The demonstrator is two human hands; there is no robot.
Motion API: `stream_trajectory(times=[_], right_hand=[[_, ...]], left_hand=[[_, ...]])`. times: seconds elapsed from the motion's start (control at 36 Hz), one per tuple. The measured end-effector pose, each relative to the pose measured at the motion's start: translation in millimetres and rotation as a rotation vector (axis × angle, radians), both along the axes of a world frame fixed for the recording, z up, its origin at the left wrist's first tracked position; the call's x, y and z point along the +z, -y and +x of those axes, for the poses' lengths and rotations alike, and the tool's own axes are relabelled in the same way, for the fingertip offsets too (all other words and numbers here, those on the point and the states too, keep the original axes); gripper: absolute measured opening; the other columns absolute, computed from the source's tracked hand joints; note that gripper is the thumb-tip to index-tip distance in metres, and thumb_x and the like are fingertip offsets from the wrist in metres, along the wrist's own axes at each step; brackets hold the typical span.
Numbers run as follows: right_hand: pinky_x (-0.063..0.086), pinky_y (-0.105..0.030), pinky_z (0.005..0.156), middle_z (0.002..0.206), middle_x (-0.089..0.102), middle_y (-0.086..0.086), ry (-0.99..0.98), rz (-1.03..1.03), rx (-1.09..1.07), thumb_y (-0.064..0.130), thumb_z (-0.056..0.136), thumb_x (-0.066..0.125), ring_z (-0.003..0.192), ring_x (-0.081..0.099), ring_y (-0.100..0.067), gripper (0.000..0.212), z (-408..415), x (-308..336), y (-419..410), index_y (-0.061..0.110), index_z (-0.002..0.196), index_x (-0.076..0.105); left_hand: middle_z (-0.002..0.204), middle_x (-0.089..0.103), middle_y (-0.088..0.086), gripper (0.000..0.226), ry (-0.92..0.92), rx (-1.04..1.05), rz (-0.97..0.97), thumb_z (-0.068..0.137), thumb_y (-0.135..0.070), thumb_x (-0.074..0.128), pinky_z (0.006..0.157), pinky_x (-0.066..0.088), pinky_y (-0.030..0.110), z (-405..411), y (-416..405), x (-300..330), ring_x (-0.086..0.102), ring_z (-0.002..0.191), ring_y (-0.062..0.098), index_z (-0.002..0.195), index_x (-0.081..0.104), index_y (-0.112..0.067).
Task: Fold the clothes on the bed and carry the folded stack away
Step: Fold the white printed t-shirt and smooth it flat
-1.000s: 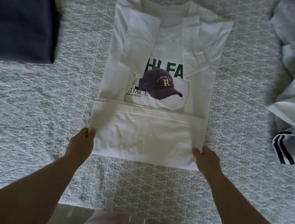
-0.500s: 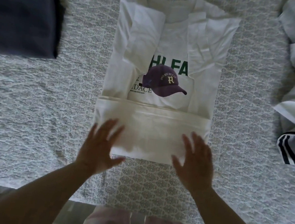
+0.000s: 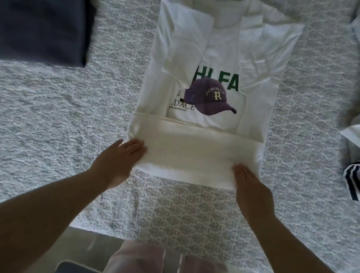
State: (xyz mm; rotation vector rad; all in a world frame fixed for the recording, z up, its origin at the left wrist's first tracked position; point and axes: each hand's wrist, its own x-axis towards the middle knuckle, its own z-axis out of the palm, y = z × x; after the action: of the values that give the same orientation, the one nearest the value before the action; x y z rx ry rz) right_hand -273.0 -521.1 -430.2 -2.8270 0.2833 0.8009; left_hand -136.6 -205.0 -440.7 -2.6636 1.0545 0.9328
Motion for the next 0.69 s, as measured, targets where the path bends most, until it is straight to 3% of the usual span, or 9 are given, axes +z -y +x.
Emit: stream_trajectory(times=[0.06, 0.11, 0.19, 0.31, 0.42, 0.47, 0.53, 0.61, 0.69], right_hand=[[0.050, -0.035, 0.089, 0.153, 0.031, 0.002, -0.006, -0.024, 0.036, 0.009, 0.095, 0.042, 0.136, 0.039, -0.012, 0.056, 2, 10, 5, 0.016, 0.149, 0.027], [0.050, -0.031, 0.090, 0.152, 0.034, 0.004, -0.036, -0.050, 0.102, 0.013, 0.095, 0.047, 0.132, 0.043, -0.010, 0.056, 2, 21, 7, 0.019, 0.148, 0.029], [0.057, -0.034, 0.079, 0.125, 0.063, -0.005, -0.021, 0.012, 0.138, 0.009, 0.085, 0.065, 0.104, 0.066, -0.017, 0.052, -1, 31, 9, 0.015, 0.134, 0.051], [0.045, -0.027, 0.093, 0.129, 0.058, -0.001, -0.455, 0.043, 0.212, 0.011, 0.096, 0.039, 0.115, 0.057, -0.019, 0.045, -5, 34, 12, 0.025, 0.138, 0.045], [0.035, -0.016, 0.077, 0.134, 0.052, -0.005, -0.796, 0.221, 0.160, 0.010, 0.095, 0.036, 0.118, 0.052, -0.020, 0.044, -2, 34, 14, 0.018, 0.136, 0.048], [0.038, -0.016, 0.069, 0.119, 0.058, -0.004, -0.856, 0.269, 0.097, 0.010, 0.092, 0.039, 0.104, 0.056, -0.020, 0.036, 4, 36, 18, 0.017, 0.122, 0.058], [0.040, -0.014, 0.059, 0.092, 0.057, 0.003, -0.829, 0.315, 0.024, 0.008, 0.089, 0.041, 0.082, 0.054, -0.013, 0.025, 16, 37, 27, 0.018, 0.099, 0.061], [0.040, -0.011, 0.057, 0.079, 0.052, 0.005, -0.644, 0.359, -0.128, 0.013, 0.093, 0.047, 0.065, 0.046, -0.005, 0.016, 35, 39, 52, 0.019, 0.081, 0.055], [0.037, -0.018, 0.053, 0.071, 0.061, 0.007, -0.118, 0.528, -0.601, 0.023, 0.088, 0.063, 0.059, 0.050, -0.005, 0.010, 42, 36, 75, 0.028, 0.079, 0.063]], left_hand=[[0.158, 0.018, -0.002, 0.064, -0.003, -0.031, -0.002, 0.095, -0.011, 0.047, 0.118, 0.003, 0.034, 7, 0, 9, 0.014, 0.146, 0.013, 0.151, 0.019, -0.020], [0.156, 0.024, -0.006, 0.063, -0.034, -0.032, 0.014, 0.095, -0.010, 0.049, 0.117, 0.014, 0.033, 11, 2, 19, 0.025, 0.143, 0.014, 0.150, 0.023, -0.025], [0.152, 0.033, -0.011, 0.057, -0.133, 0.016, 0.067, 0.098, -0.012, 0.044, 0.109, 0.032, 0.031, 10, 5, 35, 0.043, 0.133, 0.016, 0.146, 0.030, -0.037], [0.135, 0.056, -0.002, 0.039, -0.426, 0.127, 0.138, 0.100, -0.021, 0.044, 0.094, 0.044, 0.025, 1, 10, 45, 0.059, 0.109, 0.013, 0.136, 0.049, -0.034], [0.103, 0.066, 0.001, 0.028, -0.706, 0.189, 0.266, 0.090, -0.024, 0.054, 0.067, 0.042, 0.017, 1, 8, 47, 0.056, 0.080, 0.009, 0.114, 0.066, -0.017], [0.087, 0.064, -0.007, 0.021, -0.782, 0.250, 0.275, 0.086, -0.024, 0.058, 0.061, 0.041, 0.013, 9, 8, 49, 0.056, 0.074, 0.004, 0.104, 0.068, -0.018], [0.085, 0.063, -0.009, 0.017, -0.805, 0.347, 0.225, 0.086, -0.026, 0.060, 0.058, 0.041, 0.012, 22, 8, 50, 0.057, 0.073, 0.003, 0.097, 0.069, -0.016], [0.094, 0.065, -0.009, 0.009, -0.722, 0.555, 0.020, 0.089, -0.029, 0.061, 0.074, 0.041, 0.022, 48, 5, 49, 0.059, 0.089, 0.011, 0.090, 0.069, -0.027], [0.095, 0.067, -0.005, 0.015, -0.609, 0.854, -0.291, 0.090, -0.034, 0.061, 0.071, 0.043, 0.024, 71, 7, 46, 0.062, 0.088, 0.015, 0.097, 0.068, -0.023]])
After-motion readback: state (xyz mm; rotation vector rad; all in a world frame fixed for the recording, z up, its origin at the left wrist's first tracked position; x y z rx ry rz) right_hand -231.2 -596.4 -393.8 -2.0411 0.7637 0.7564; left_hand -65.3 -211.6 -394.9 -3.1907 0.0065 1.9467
